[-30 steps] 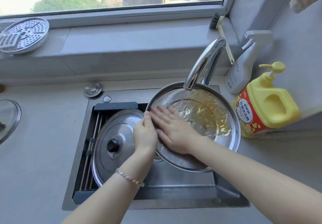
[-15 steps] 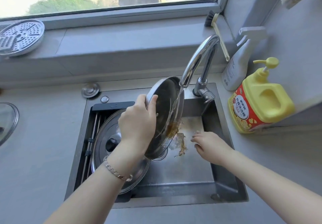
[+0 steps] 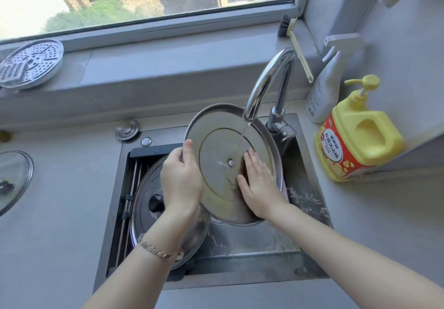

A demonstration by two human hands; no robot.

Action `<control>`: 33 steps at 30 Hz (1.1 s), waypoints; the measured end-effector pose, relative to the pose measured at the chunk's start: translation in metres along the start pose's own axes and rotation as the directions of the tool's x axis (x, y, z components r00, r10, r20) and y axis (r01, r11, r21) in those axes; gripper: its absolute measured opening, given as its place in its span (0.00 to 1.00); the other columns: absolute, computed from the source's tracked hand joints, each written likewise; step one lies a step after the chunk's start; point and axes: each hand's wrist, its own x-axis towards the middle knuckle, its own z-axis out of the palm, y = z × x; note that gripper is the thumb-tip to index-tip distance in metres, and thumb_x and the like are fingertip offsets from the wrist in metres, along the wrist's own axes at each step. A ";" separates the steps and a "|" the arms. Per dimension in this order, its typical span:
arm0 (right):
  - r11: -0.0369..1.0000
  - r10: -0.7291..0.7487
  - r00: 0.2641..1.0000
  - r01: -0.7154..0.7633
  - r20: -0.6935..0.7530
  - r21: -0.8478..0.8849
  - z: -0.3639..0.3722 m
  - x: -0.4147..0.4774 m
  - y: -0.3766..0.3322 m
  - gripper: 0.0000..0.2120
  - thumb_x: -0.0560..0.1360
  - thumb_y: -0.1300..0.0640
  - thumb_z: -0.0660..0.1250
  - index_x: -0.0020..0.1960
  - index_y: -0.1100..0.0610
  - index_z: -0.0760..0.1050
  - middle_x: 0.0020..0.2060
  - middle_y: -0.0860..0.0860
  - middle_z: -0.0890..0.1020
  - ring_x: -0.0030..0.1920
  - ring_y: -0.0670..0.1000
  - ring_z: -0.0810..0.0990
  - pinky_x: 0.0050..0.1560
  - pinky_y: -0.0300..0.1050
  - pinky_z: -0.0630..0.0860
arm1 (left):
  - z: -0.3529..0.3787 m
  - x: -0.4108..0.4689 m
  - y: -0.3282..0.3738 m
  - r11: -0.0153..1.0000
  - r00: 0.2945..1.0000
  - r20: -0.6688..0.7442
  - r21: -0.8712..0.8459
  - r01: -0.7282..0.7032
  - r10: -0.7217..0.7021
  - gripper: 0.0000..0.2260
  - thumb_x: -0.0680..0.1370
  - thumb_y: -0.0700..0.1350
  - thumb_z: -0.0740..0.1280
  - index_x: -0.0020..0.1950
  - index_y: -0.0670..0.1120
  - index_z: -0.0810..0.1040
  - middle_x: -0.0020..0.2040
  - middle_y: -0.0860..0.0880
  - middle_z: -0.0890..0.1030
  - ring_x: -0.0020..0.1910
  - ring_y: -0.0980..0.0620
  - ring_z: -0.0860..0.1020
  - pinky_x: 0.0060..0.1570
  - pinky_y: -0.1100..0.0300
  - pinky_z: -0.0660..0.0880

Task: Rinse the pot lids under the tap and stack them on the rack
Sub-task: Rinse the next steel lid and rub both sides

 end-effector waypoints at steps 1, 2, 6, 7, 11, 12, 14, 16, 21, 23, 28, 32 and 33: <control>1.000 0.027 0.999 -0.027 -0.030 0.016 0.001 0.007 -0.003 0.33 0.74 0.46 0.42 0.76 0.58 0.44 0.77 0.52 0.44 0.76 0.47 0.41 0.73 0.42 0.37 | 0.000 -0.002 -0.002 1.000 1.000 -0.007 -0.023 0.018 -0.018 0.22 0.82 0.51 0.55 0.28 0.46 0.59 0.25 0.51 0.62 0.27 0.52 0.61 0.28 0.57 0.58; 0.998 0.049 0.997 -0.048 -0.062 0.027 0.002 0.014 -0.007 0.33 0.74 0.46 0.41 0.76 0.58 0.44 0.77 0.52 0.44 0.76 0.47 0.41 0.73 0.43 0.37 | 0.000 -0.003 -0.003 0.999 0.999 -0.012 -0.035 0.038 -0.038 0.22 0.82 0.51 0.55 0.28 0.46 0.58 0.25 0.51 0.62 0.26 0.52 0.61 0.27 0.59 0.58; 0.987 0.160 0.971 -0.158 -0.176 0.025 -0.002 0.037 -0.023 0.33 0.75 0.45 0.42 0.76 0.58 0.44 0.77 0.51 0.44 0.76 0.48 0.41 0.74 0.48 0.37 | 0.000 -0.002 -0.007 0.990 0.992 -0.039 -0.076 0.116 -0.119 0.22 0.82 0.50 0.55 0.28 0.45 0.57 0.25 0.51 0.61 0.26 0.51 0.60 0.24 0.62 0.57; 0.985 0.171 0.966 -0.173 -0.192 0.006 -0.004 0.041 -0.026 0.32 0.77 0.45 0.43 0.76 0.58 0.44 0.77 0.51 0.45 0.76 0.48 0.41 0.75 0.49 0.37 | 0.000 -0.002 -0.007 0.988 0.990 -0.043 -0.087 0.131 -0.135 0.22 0.82 0.50 0.55 0.28 0.45 0.58 0.25 0.50 0.61 0.26 0.51 0.60 0.24 0.62 0.57; 0.968 0.250 0.942 -0.250 -0.223 0.028 -0.014 0.052 -0.036 0.31 0.80 0.47 0.50 0.76 0.59 0.45 0.77 0.53 0.46 0.76 0.51 0.41 0.74 0.52 0.36 | 0.002 -0.002 -0.014 0.975 0.982 -0.019 -0.119 0.186 -0.190 0.22 0.82 0.51 0.55 0.29 0.44 0.59 0.27 0.49 0.63 0.28 0.50 0.62 0.30 0.55 0.58; 0.960 0.280 0.934 -0.275 -0.223 0.051 -0.015 0.054 -0.040 0.31 0.79 0.47 0.51 0.76 0.60 0.45 0.77 0.54 0.45 0.76 0.52 0.41 0.73 0.53 0.35 | 0.003 -0.004 -0.016 0.974 0.981 0.003 -0.123 0.193 -0.194 0.22 0.82 0.51 0.55 0.29 0.44 0.60 0.27 0.48 0.64 0.28 0.50 0.62 0.30 0.55 0.59; 0.982 0.185 0.961 -0.187 -0.207 0.012 -0.012 0.055 -0.050 0.31 0.78 0.47 0.47 0.76 0.61 0.46 0.76 0.57 0.46 0.76 0.54 0.42 0.73 0.52 0.36 | 0.006 -0.011 -0.017 0.973 0.980 0.055 -0.117 0.197 -0.192 0.22 0.82 0.51 0.55 0.29 0.44 0.60 0.26 0.48 0.64 0.28 0.50 0.63 0.29 0.57 0.60; 0.998 -0.046 0.988 0.038 -0.148 -0.058 -0.005 0.049 -0.061 0.34 0.74 0.45 0.41 0.76 0.59 0.48 0.76 0.57 0.47 0.76 0.54 0.44 0.74 0.52 0.39 | 0.010 -0.016 -0.017 0.970 0.976 0.071 -0.121 0.212 -0.204 0.23 0.82 0.49 0.55 0.27 0.44 0.59 0.25 0.50 0.62 0.26 0.52 0.60 0.24 0.64 0.59; 0.849 -0.520 0.839 0.528 0.160 -0.003 0.007 0.013 -0.066 0.35 0.72 0.44 0.37 0.76 0.59 0.46 0.73 0.47 0.43 0.73 0.44 0.41 0.73 0.42 0.36 | 0.014 -0.003 -0.028 0.902 0.937 0.049 -0.257 0.346 -0.345 0.21 0.82 0.51 0.55 0.31 0.44 0.72 0.29 0.51 0.76 0.30 0.57 0.73 0.30 0.70 0.69; 0.807 -0.575 0.792 0.590 0.204 -0.015 0.005 0.009 -0.057 0.33 0.74 0.44 0.40 0.76 0.58 0.47 0.72 0.45 0.44 0.73 0.44 0.43 0.73 0.42 0.37 | 0.015 -0.003 -0.031 0.885 0.924 0.080 -0.266 0.382 -0.374 0.21 0.82 0.52 0.55 0.33 0.45 0.74 0.32 0.52 0.78 0.33 0.58 0.75 0.32 0.68 0.71; 0.879 -0.393 0.914 0.406 0.100 -0.250 -0.014 0.041 -0.033 0.38 0.70 0.37 0.39 0.76 0.53 0.49 0.76 0.48 0.50 0.76 0.50 0.47 0.75 0.49 0.42 | 0.015 -0.010 -0.032 0.939 0.942 0.130 -0.116 0.324 -0.309 0.23 0.82 0.52 0.54 0.31 0.41 0.66 0.29 0.45 0.69 0.30 0.49 0.65 0.31 0.58 0.63; 0.924 -0.250 0.968 0.248 0.031 -0.292 -0.023 0.055 -0.020 0.40 0.67 0.33 0.36 0.76 0.49 0.43 0.76 0.44 0.45 0.76 0.47 0.43 0.72 0.43 0.39 | 0.013 -0.009 -0.026 0.957 0.961 0.091 -0.104 0.271 -0.263 0.22 0.82 0.52 0.54 0.29 0.45 0.58 0.27 0.48 0.61 0.28 0.50 0.60 0.23 0.63 0.56; 0.938 -0.210 0.978 0.201 0.000 -0.284 -0.023 0.055 -0.016 0.40 0.69 0.33 0.38 0.76 0.50 0.43 0.76 0.45 0.45 0.76 0.47 0.43 0.72 0.43 0.38 | 0.012 -0.007 -0.023 0.960 0.965 0.069 -0.103 0.258 -0.252 0.23 0.82 0.52 0.54 0.29 0.45 0.57 0.26 0.48 0.61 0.27 0.50 0.60 0.24 0.62 0.56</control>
